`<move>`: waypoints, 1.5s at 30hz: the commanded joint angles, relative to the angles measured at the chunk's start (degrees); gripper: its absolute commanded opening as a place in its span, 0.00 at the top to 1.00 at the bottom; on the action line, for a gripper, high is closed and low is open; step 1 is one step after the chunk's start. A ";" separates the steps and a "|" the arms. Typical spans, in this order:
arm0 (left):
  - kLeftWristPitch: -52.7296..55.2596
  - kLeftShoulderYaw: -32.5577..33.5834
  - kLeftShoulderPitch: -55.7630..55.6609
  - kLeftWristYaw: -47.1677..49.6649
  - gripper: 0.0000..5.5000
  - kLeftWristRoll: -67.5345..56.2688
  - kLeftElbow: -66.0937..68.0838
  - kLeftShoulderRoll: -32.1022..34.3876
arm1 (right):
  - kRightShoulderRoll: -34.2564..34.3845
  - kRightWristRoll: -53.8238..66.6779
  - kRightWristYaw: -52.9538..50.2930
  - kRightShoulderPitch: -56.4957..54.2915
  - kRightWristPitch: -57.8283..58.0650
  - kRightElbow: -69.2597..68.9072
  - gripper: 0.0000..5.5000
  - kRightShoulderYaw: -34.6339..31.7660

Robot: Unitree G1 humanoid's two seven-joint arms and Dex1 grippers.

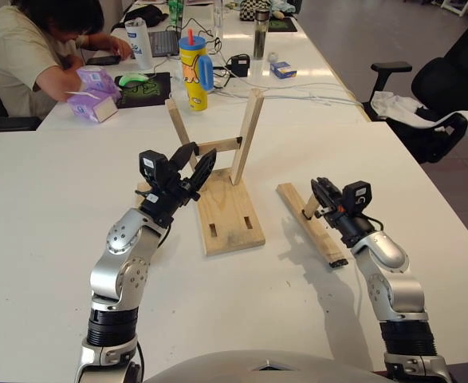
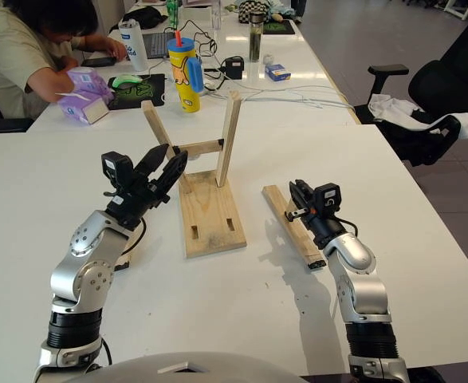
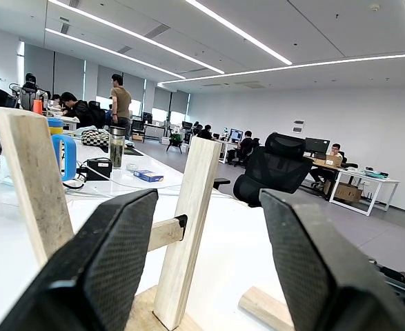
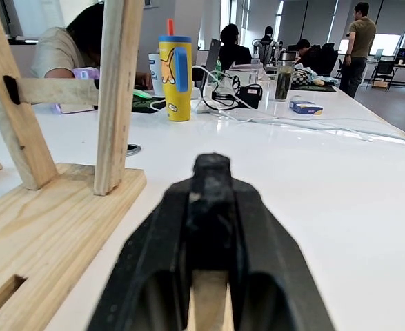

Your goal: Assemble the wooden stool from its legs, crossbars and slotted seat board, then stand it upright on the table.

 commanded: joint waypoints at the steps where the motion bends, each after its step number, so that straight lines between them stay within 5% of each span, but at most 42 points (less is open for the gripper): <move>1: -0.37 0.23 -1.04 -0.04 0.50 0.86 0.88 0.24 | 0.07 0.25 -1.23 1.01 5.04 -0.68 0.85 -0.83; 7: 0.17 0.57 -1.66 -0.04 0.50 0.52 0.67 0.29 | -1.05 6.40 -5.06 -10.70 15.82 -12.31 0.73 -4.44; 17: -0.64 0.02 -1.49 -0.08 0.50 1.02 1.28 -0.50 | -3.83 6.25 -9.44 -29.72 21.28 -13.98 0.73 -6.79; 26: -0.92 0.13 -2.58 0.49 0.50 0.62 1.90 -1.37 | 2.19 -5.93 -12.88 -2.11 23.71 8.28 0.73 7.45; 41: -2.08 -0.28 -2.16 0.53 0.50 1.50 2.78 -1.89 | 0.73 -1.46 -10.11 -27.33 17.81 -14.90 0.73 0.54; 45: -2.15 -0.15 -1.87 1.27 0.50 1.73 2.21 -2.01 | -0.51 3.48 -5.54 -20.19 25.10 -23.82 0.73 5.33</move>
